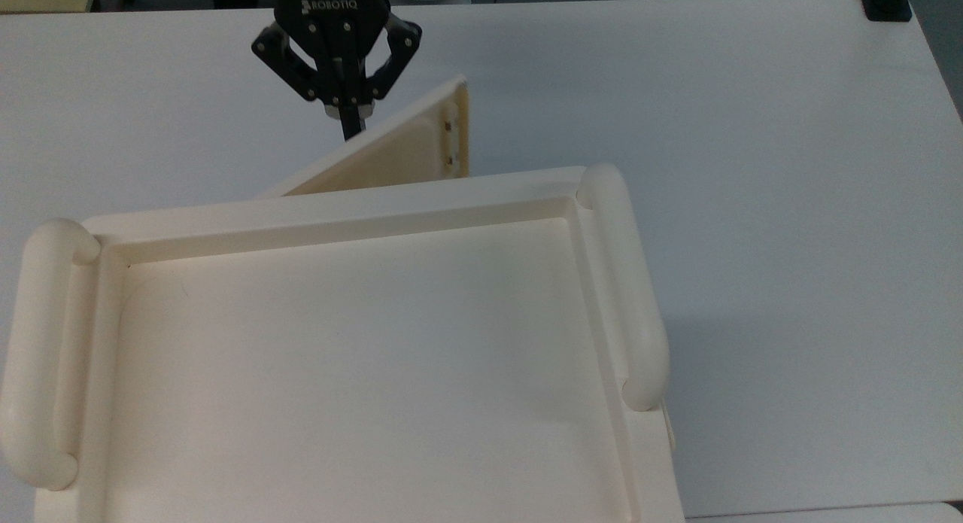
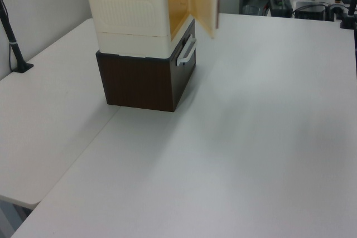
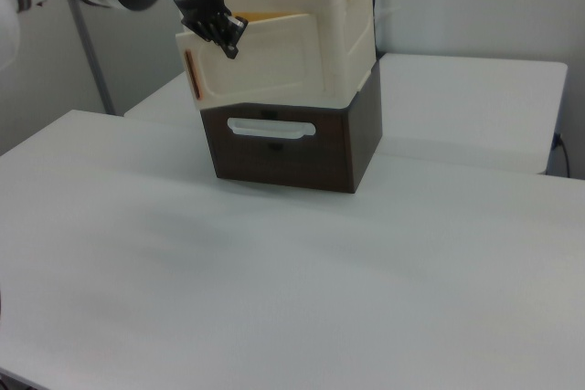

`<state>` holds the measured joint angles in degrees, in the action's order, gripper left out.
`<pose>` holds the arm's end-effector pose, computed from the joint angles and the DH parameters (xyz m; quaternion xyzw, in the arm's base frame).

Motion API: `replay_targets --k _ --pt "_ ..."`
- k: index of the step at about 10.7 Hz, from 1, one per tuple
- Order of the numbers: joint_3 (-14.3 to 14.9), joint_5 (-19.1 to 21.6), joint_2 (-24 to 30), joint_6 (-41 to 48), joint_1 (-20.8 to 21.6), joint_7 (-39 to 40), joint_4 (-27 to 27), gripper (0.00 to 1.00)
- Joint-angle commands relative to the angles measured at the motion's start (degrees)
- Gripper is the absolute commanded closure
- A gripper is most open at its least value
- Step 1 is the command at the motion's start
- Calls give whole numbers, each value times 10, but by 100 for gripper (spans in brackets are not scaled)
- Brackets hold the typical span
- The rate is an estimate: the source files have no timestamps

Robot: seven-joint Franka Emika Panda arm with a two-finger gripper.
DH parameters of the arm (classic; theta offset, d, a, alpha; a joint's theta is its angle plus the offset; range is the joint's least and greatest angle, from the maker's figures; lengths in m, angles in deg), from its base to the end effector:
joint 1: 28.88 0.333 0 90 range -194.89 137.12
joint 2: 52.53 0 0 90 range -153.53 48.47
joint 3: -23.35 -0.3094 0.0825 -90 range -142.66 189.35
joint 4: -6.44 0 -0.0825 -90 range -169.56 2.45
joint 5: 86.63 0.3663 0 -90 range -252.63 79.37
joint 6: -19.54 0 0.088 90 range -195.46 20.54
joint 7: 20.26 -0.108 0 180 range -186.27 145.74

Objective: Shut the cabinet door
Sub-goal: 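Press the door flat against the box opening with the gripper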

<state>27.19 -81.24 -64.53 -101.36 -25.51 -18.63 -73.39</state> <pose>0.6431 0.0044 0.6380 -0.9672 0.0010 -0.2516 0.0340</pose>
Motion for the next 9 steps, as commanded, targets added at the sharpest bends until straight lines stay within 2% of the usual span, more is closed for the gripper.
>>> replay_targets --k 1,3,7,9 --pt "-5 17 -25 -124 6 7 -6 100" --pt "-8 16 -34 -170 5 6 -6 100" --pt "-8 16 -41 -174 5 7 -6 100" --pt "-8 17 -52 -246 7 7 -7 100"
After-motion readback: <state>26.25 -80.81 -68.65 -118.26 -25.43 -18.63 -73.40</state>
